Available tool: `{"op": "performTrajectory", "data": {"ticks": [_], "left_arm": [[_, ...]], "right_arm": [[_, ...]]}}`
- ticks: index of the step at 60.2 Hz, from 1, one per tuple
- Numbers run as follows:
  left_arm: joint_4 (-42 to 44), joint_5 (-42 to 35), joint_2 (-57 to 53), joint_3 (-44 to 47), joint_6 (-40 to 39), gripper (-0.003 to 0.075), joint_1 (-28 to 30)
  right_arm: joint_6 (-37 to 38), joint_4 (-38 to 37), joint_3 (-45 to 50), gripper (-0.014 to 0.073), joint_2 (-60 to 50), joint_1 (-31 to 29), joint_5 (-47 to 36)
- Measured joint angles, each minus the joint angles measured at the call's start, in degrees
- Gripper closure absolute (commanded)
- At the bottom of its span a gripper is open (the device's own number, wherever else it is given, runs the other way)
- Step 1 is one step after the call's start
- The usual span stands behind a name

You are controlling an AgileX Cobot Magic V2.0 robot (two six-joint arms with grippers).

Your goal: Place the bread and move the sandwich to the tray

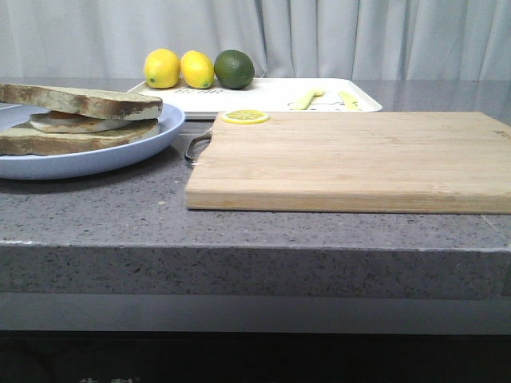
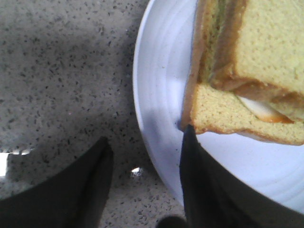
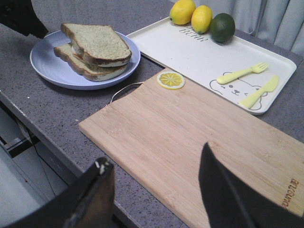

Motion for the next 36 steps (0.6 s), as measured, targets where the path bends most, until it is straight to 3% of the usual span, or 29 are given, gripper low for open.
{"op": "performTrajectory", "data": {"ticks": [25,36], "left_arm": [[-4.7,-4.2,5.1,-0.1,1.1,0.0409,0.0],[-5.6,-5.4,5.8,-0.1,1.1,0.0468,0.0]], "right_arm": [[0.0,0.0,0.0,0.0171,0.0,0.0,0.0],[0.0,0.0,0.0,0.0171,0.0,0.0,0.0]]}}
